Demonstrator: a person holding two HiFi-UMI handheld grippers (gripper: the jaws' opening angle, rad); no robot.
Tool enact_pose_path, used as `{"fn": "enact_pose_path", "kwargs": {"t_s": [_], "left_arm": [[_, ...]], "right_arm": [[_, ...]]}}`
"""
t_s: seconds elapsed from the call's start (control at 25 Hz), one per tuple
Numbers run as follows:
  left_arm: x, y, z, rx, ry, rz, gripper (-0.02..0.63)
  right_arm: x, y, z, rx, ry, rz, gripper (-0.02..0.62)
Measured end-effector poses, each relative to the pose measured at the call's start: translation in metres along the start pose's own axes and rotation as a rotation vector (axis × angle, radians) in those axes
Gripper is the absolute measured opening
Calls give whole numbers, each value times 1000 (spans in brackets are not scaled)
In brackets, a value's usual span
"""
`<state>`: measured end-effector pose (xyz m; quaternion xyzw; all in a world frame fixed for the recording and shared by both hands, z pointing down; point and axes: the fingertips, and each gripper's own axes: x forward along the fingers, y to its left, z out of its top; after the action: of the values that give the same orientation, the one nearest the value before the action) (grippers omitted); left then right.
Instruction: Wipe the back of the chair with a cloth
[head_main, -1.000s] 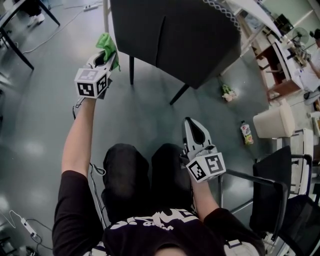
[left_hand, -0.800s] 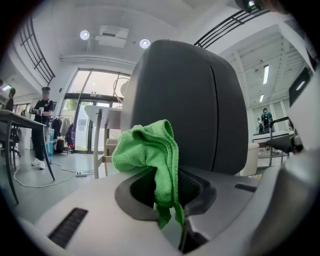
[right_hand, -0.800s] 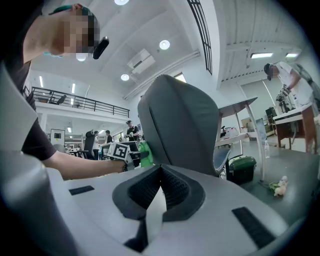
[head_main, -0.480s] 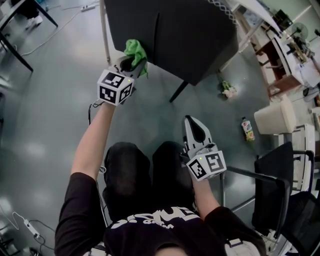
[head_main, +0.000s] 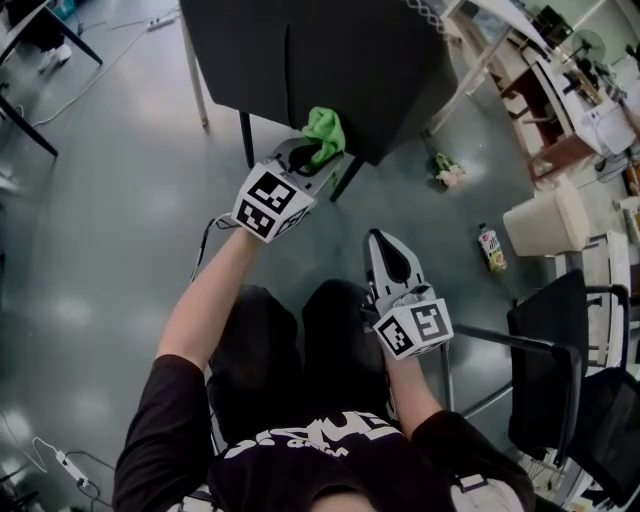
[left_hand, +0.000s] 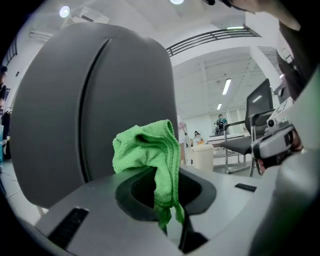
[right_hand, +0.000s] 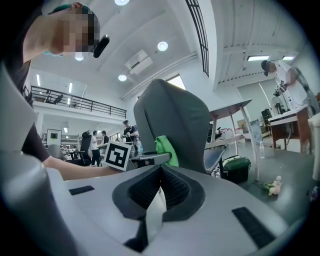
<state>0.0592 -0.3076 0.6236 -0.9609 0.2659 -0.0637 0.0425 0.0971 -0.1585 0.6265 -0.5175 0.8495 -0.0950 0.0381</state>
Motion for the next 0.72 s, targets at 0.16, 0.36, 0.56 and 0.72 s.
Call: {"fn": "enact_pose_path", "kwargs": {"t_s": [0.16, 0.36, 0.56, 0.72], "left_arm": [[15, -35, -2, 38, 14, -85, 64], [14, -56, -1, 43, 4, -133, 64], [-15, -35, -7, 2, -15, -62, 64], [-54, 9, -24, -22, 7, 55, 64]], "right_arm": [[-4, -4, -1, 2, 6, -9, -3], [-5, -8, 1, 1, -2, -11, -3], [-2, -7, -1, 6, 0, -8, -3], [-2, -5, -2, 8, 1, -1, -3]]}}
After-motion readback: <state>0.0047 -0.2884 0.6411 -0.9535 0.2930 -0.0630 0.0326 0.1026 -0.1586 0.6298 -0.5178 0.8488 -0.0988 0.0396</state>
